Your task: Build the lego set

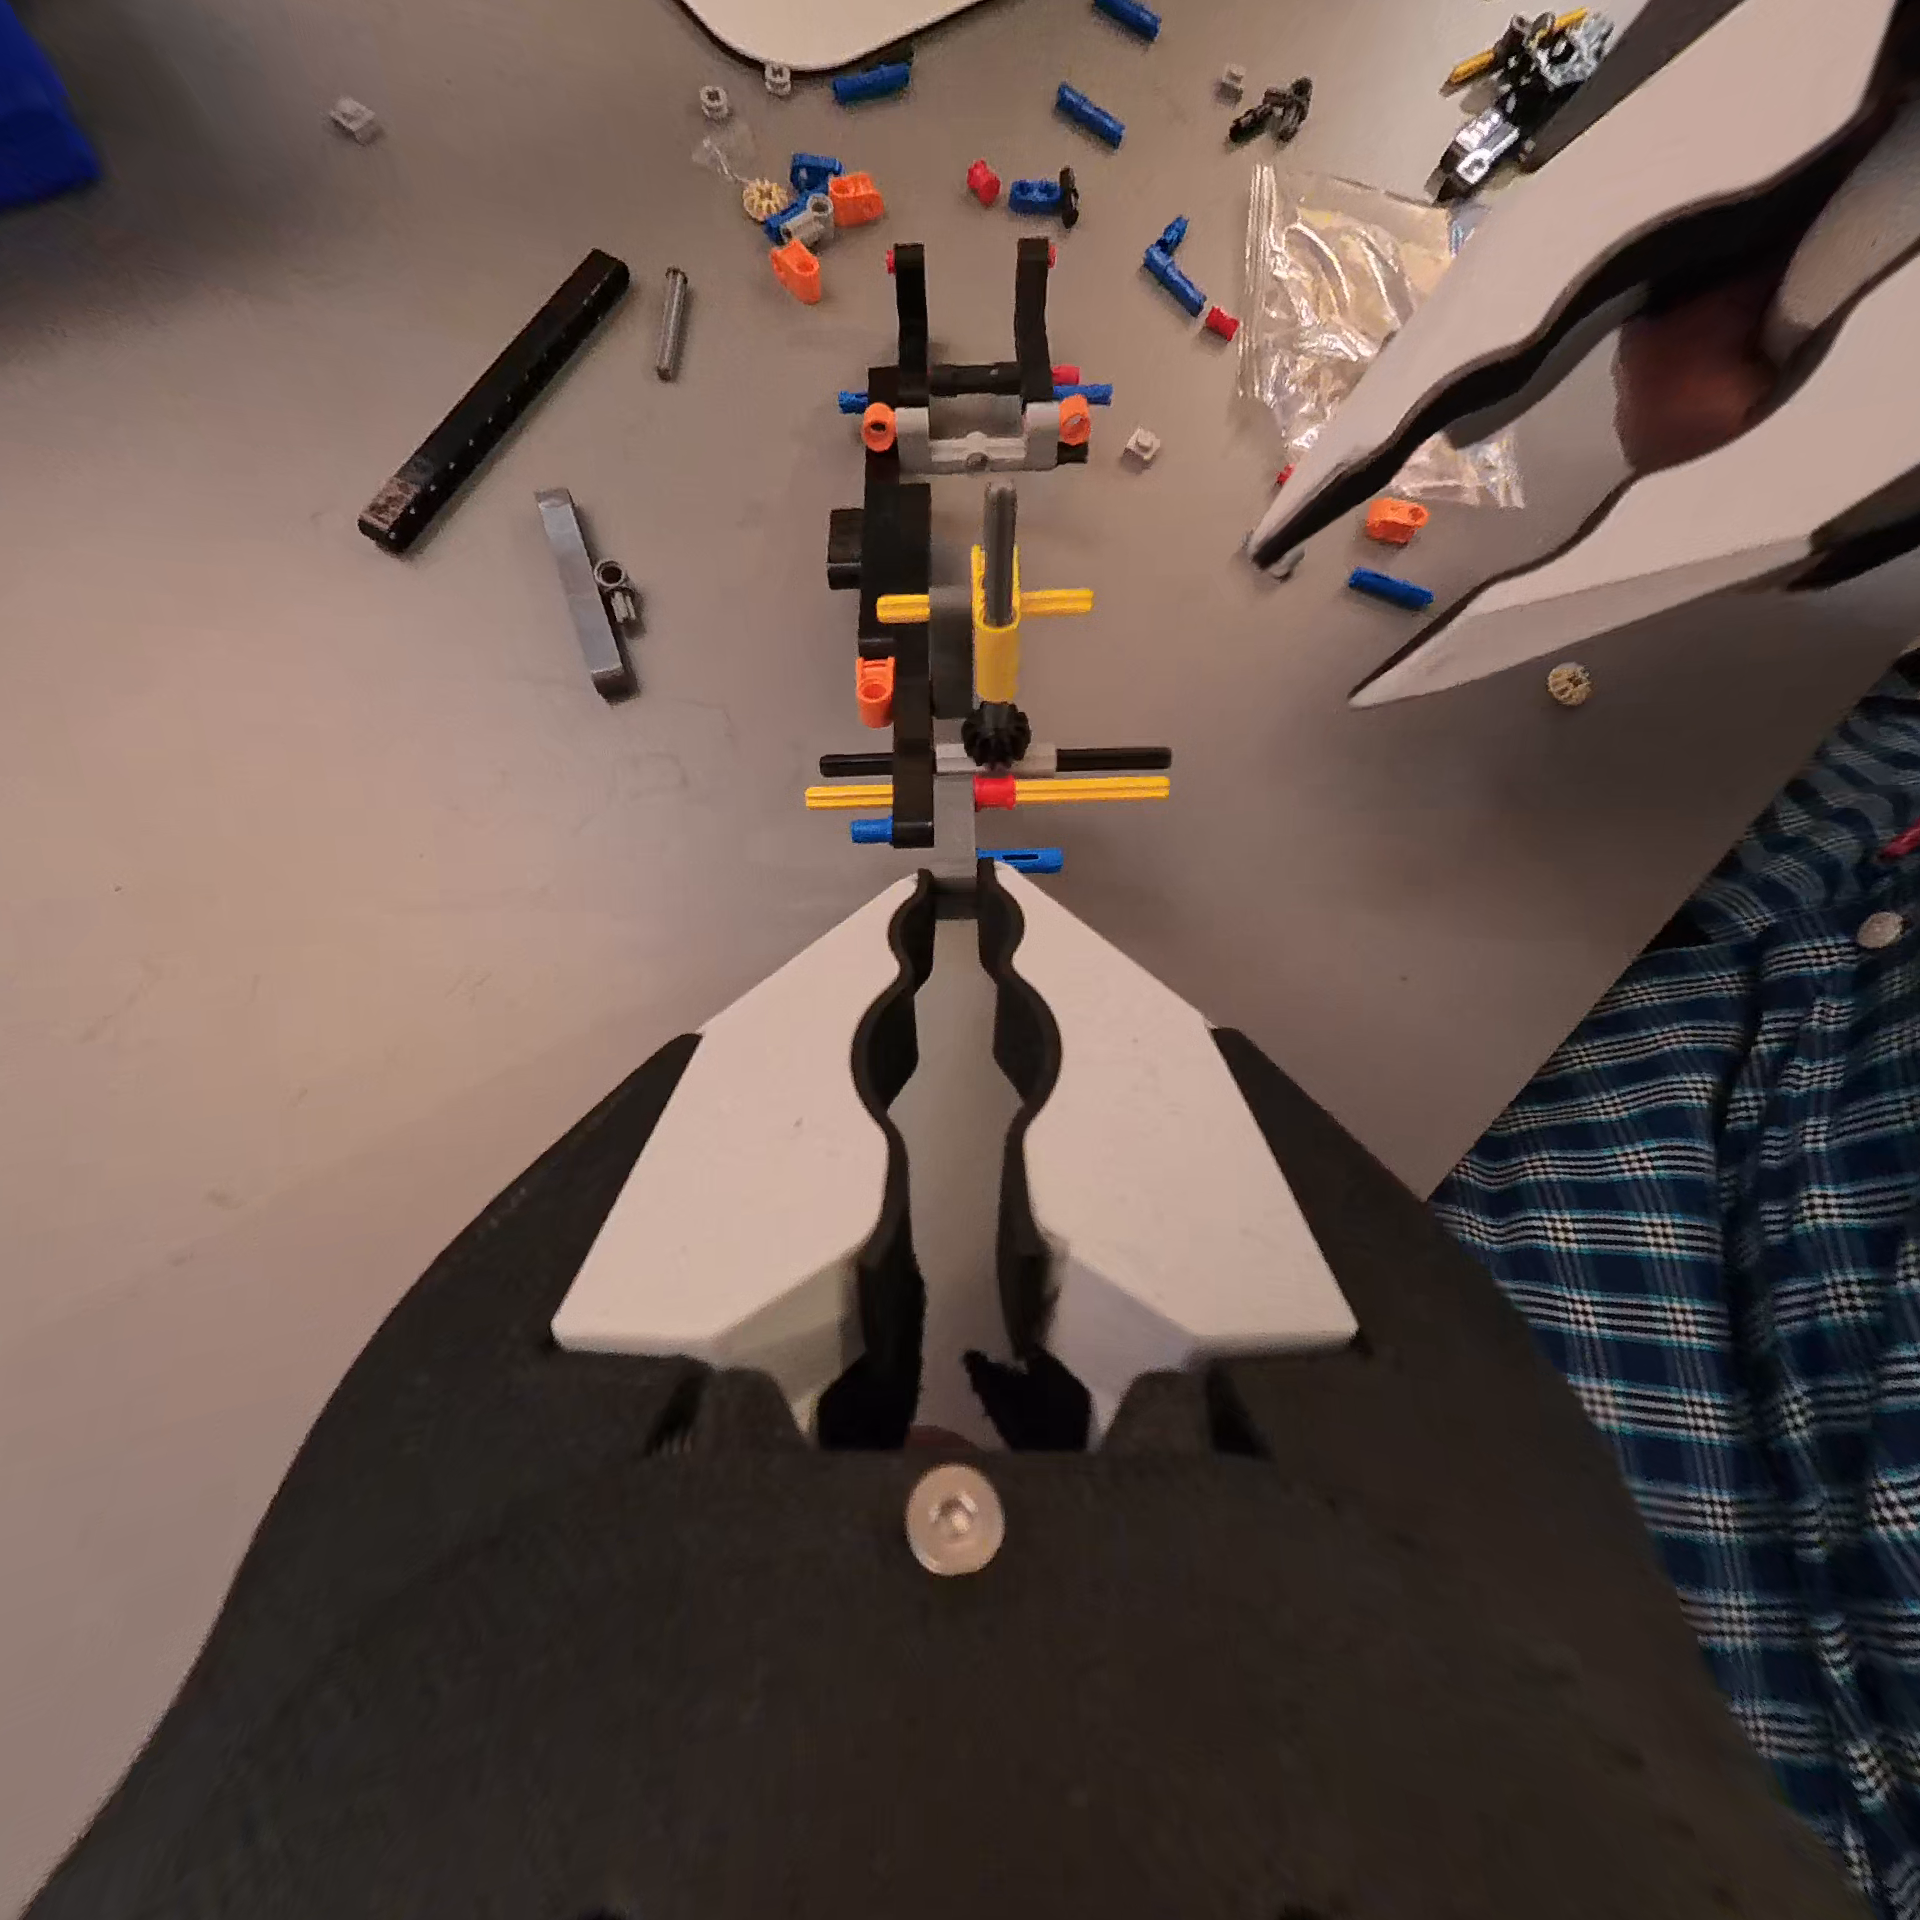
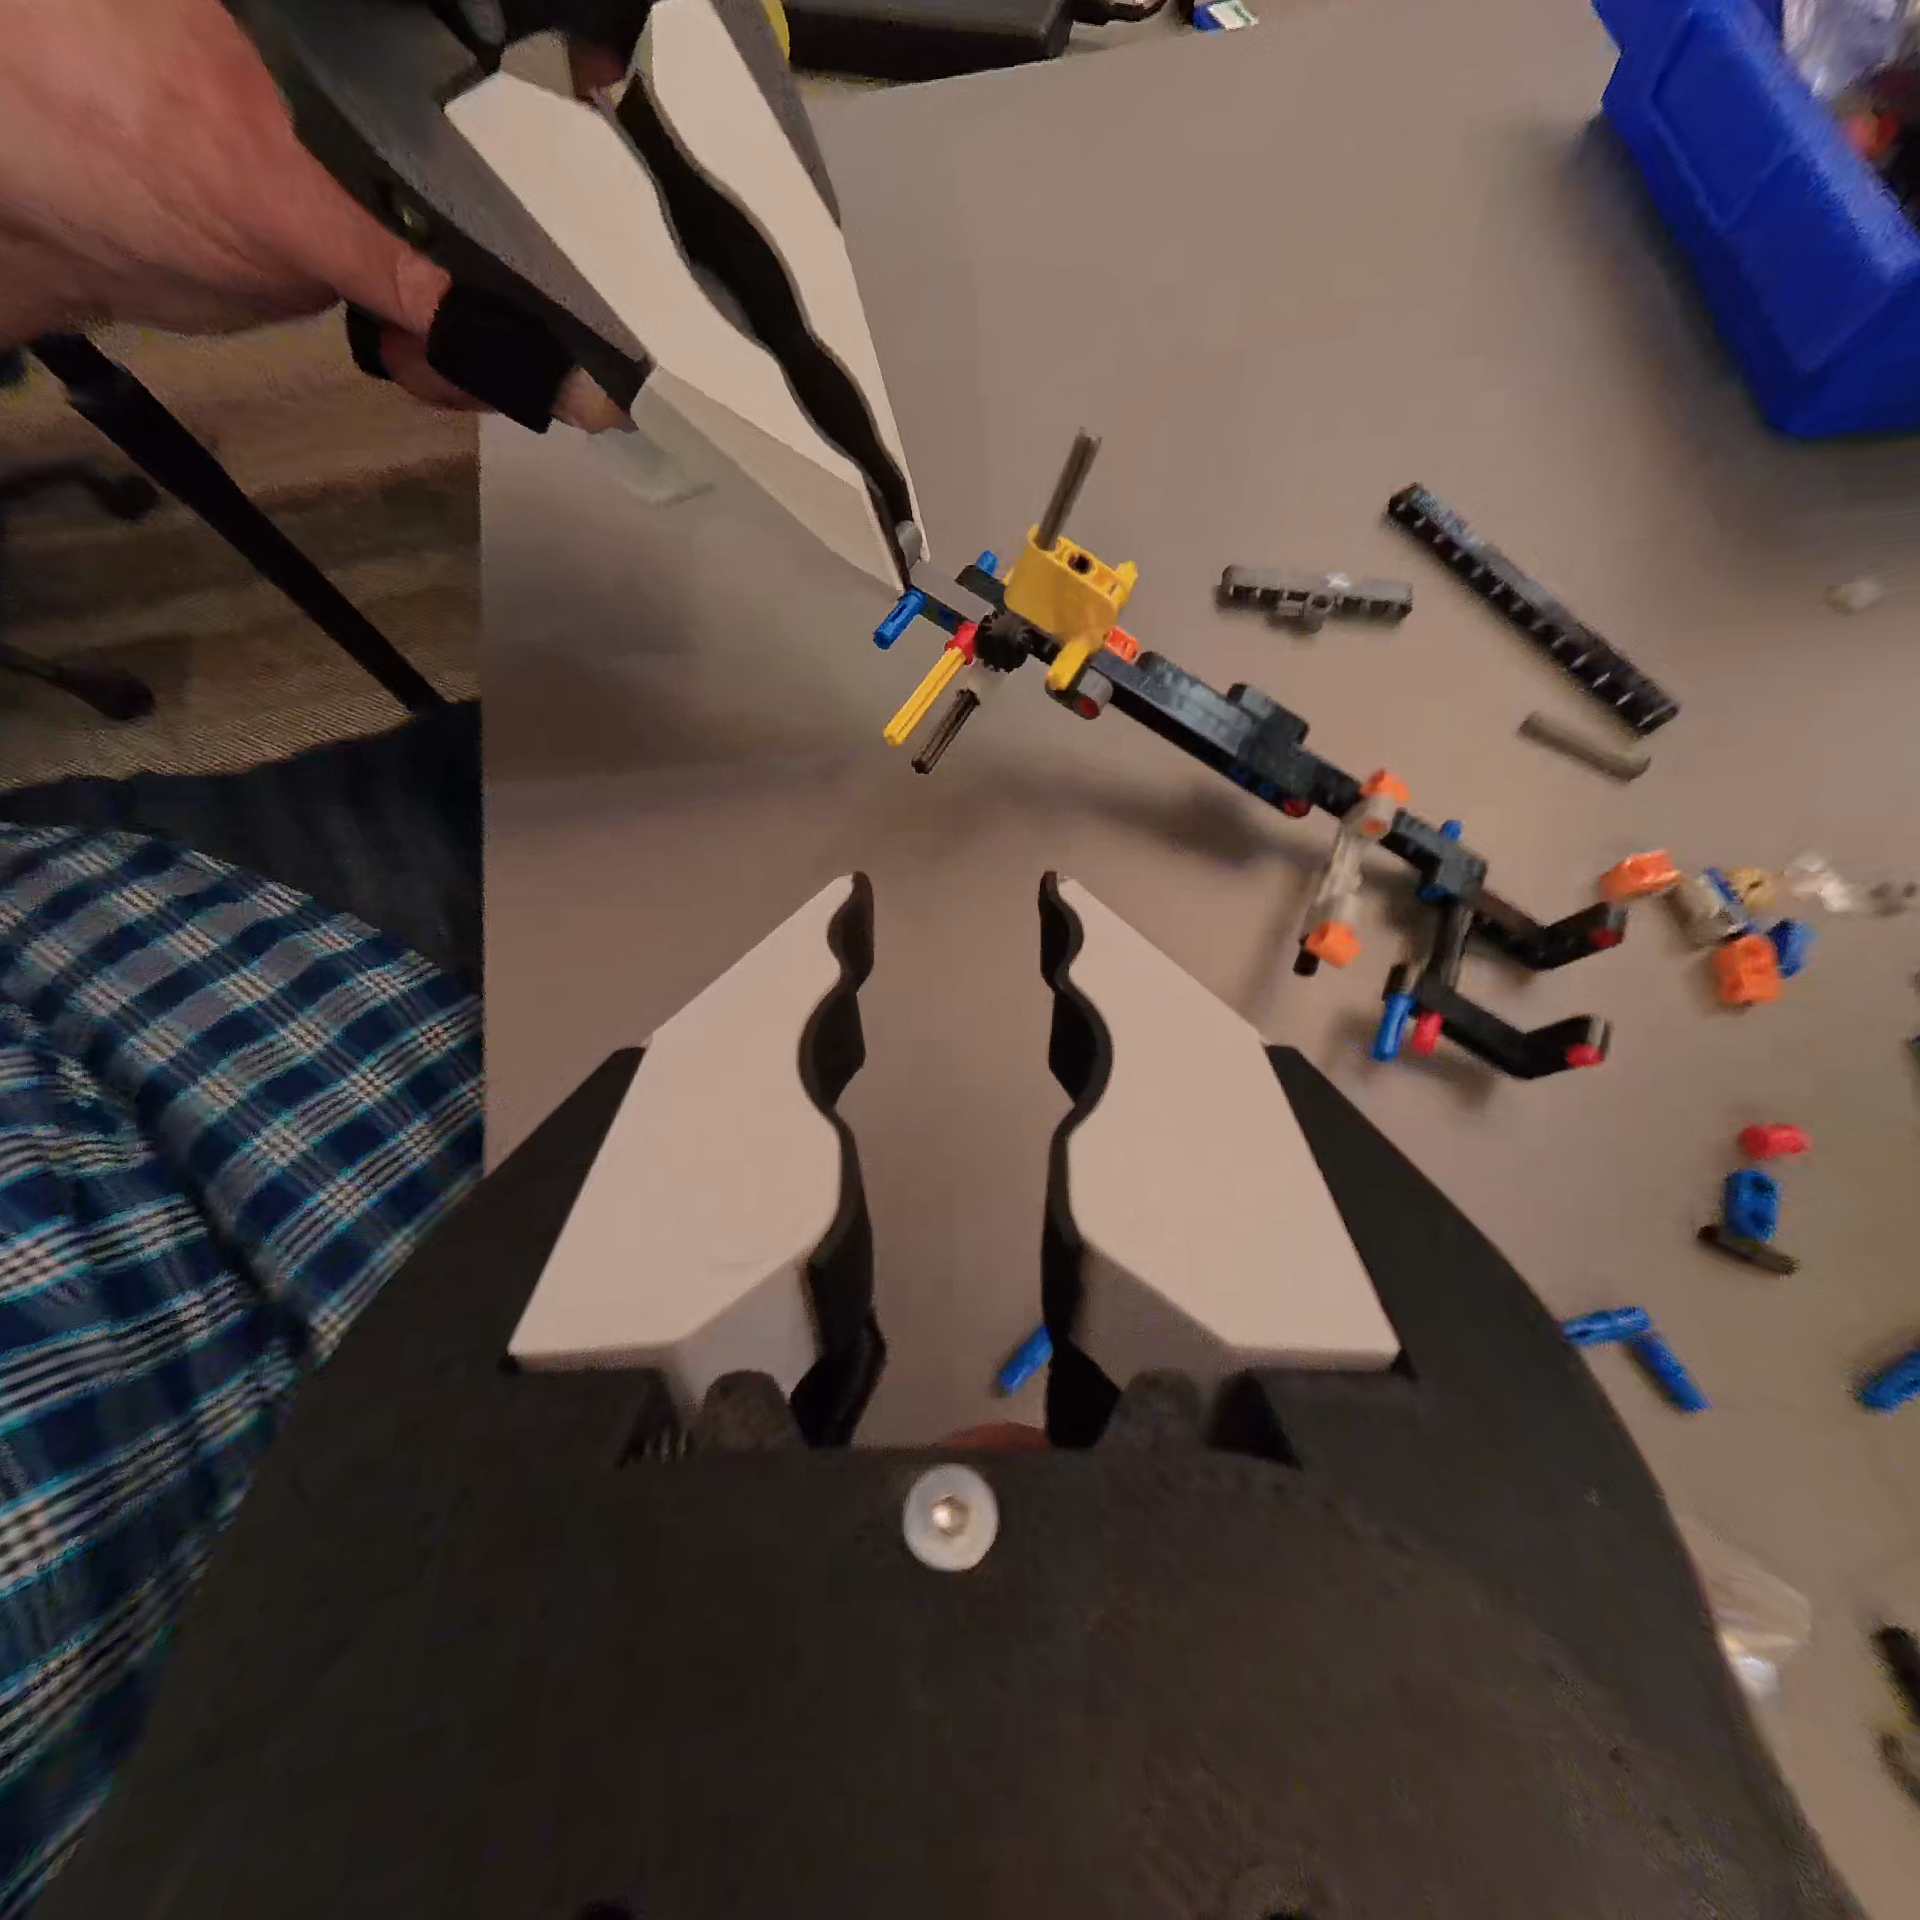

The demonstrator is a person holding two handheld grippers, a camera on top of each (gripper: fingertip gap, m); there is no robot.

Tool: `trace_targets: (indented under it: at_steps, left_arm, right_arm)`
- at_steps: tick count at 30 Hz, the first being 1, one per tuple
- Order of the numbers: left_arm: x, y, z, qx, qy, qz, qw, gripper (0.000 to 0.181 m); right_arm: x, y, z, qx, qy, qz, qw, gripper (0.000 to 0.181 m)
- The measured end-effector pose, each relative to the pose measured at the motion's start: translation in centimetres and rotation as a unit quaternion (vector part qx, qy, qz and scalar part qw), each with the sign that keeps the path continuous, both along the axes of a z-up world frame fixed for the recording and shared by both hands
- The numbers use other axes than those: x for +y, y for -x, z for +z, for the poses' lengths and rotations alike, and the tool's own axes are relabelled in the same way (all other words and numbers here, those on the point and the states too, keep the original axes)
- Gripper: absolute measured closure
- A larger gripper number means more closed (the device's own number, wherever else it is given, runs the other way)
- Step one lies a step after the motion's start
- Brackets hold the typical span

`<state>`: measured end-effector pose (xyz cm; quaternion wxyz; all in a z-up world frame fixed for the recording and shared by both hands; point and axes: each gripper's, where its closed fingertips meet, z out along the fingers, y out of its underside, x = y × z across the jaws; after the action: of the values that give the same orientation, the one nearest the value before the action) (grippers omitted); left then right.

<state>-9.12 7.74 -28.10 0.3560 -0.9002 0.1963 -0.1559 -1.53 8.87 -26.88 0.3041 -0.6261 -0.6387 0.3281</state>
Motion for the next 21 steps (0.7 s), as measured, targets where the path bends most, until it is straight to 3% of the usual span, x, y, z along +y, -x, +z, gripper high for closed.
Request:
trace_targets:
  at_steps: [8,21]
  left_arm:
    - [0.2,-0.5,0.7,-0.031,-0.002,0.007,0.999,0.176]
    - [0.4,-0.9,0.8,-0.046,0.0,0.013,0.999,0.176]
  right_arm:
    - [0.5,1.2,0.2,-0.002,-0.139,0.022,0.99,0.154]
    - [1.3,1.5,-0.4,-0.008,-0.181,0.025,0.983,0.154]
